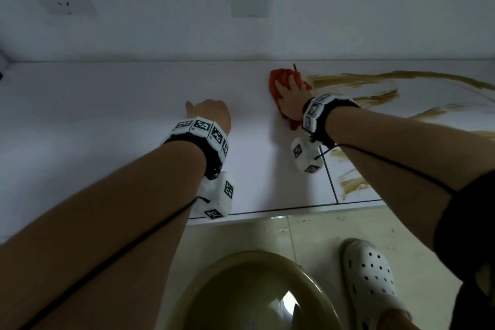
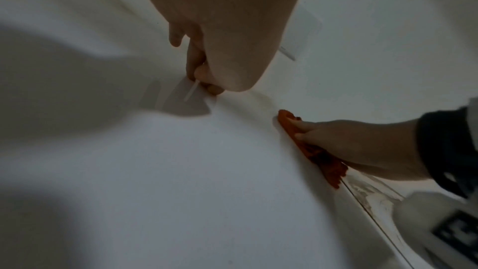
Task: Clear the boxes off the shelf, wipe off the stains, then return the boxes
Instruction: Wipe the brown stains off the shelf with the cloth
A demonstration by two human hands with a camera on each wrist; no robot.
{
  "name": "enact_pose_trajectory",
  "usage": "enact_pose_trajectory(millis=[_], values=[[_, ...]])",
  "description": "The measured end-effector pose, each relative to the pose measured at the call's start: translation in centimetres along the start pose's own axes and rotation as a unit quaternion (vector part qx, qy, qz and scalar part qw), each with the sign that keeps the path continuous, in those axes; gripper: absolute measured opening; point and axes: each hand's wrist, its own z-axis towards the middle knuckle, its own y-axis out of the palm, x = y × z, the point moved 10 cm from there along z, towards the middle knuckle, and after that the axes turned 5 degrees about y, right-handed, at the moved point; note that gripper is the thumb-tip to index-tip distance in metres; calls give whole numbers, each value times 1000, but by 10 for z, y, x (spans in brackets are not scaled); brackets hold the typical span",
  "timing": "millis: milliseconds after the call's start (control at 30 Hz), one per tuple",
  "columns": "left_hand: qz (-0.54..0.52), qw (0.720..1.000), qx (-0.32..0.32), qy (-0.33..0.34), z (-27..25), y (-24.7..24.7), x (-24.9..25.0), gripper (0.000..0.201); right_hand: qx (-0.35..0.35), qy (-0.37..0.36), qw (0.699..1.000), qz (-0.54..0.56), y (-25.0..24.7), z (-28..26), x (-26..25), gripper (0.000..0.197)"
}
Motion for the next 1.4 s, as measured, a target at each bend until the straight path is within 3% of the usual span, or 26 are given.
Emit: enact_pose_trajectory(millis=[200, 367, 533, 767, 933, 1000, 1133, 1267, 1400], values=[[-7, 1000, -23, 1, -2, 6, -4, 27, 4, 19, 1000, 25, 13, -48, 5, 62], [-39, 999, -31, -5, -3, 7, -6, 31, -30, -84, 996, 0, 21, -95, -50, 66], [-29, 998, -52, -29, -8, 6, -1, 26, -19, -117, 993, -11, 24, -85, -78, 68], [-3, 999, -31, -17, -5, 4, -6, 17, -45, -25, 999, 18, 17, -30, -34, 62], [-2, 999, -39, -21, -2, 1, -4, 27, -18, 10, 1000, 8, 15, -48, 7, 60], [-4, 998, -59, -23, -3, 7, -5, 21, 11, -3, 1000, -3, 15, -70, 5, 61], [11, 999, -51, 3, -7, 19, -7, 53, -13, -55, 998, -12, 26, -105, -19, 66], [21, 999, -28, 37, -16, 13, -1, 53, -48, -126, 991, 6, 37, -121, -72, 74], [28, 997, -33, 70, -20, 13, 13, 53, -33, -144, 989, 13, 37, -116, -93, 74]])
